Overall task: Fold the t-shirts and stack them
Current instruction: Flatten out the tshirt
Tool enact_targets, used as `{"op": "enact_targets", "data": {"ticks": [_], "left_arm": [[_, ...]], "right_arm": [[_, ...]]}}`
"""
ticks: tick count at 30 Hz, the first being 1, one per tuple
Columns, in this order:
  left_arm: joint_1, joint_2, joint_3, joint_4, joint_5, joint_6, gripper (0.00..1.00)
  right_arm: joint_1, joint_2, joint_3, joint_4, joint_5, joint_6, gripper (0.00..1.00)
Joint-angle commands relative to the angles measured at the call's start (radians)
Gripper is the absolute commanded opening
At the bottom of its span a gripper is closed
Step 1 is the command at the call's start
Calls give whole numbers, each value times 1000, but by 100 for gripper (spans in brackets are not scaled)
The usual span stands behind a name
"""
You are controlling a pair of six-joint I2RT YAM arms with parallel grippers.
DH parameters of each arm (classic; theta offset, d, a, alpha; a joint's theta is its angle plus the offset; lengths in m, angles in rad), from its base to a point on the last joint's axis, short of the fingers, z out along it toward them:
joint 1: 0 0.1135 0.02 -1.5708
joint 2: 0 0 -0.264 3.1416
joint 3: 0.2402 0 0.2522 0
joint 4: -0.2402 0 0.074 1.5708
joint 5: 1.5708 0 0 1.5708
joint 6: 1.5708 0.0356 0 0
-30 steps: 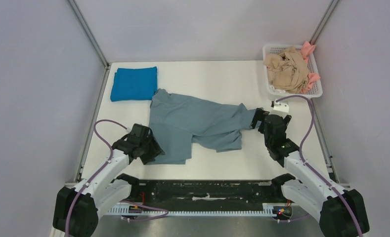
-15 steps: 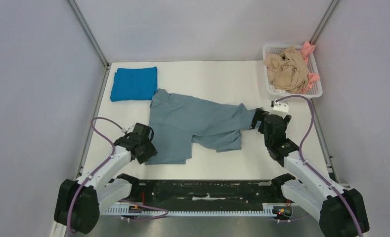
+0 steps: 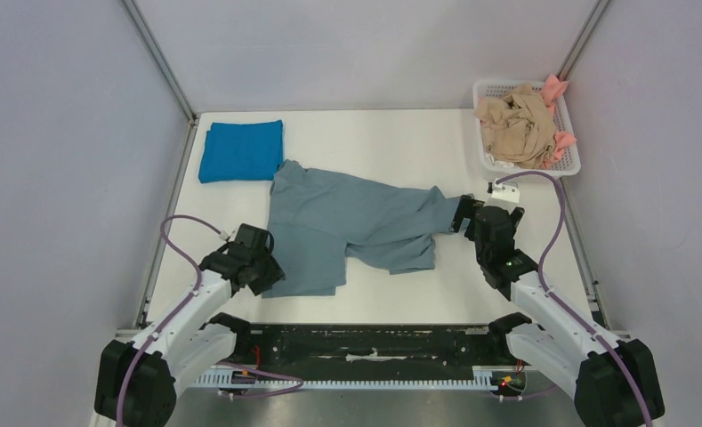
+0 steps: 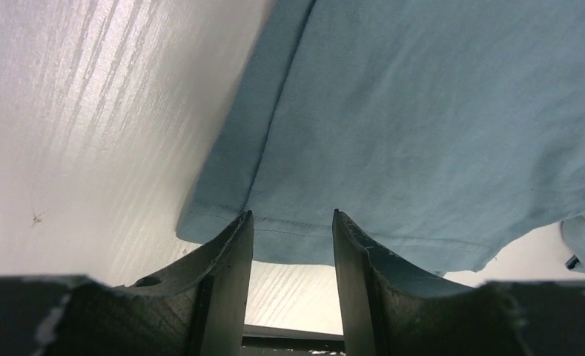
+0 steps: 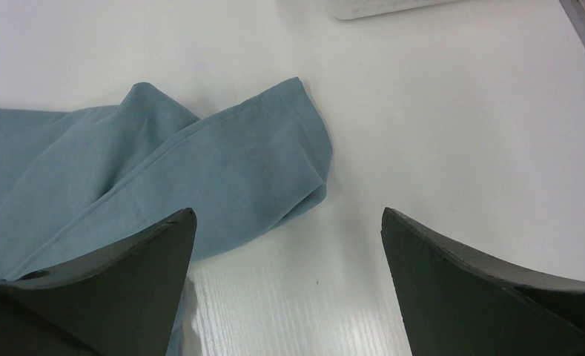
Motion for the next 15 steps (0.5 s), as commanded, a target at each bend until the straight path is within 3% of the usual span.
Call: {"op": "enact_targets", "data": {"ticks": [1, 15], "left_arm": [[-2, 46, -1, 20, 30, -5, 49], [-13, 104, 35, -48, -59, -25, 49]], "right_arm": [[-4, 0, 13, 18, 24, -6, 98], [-7, -2, 12, 13, 34, -8, 98]]}}
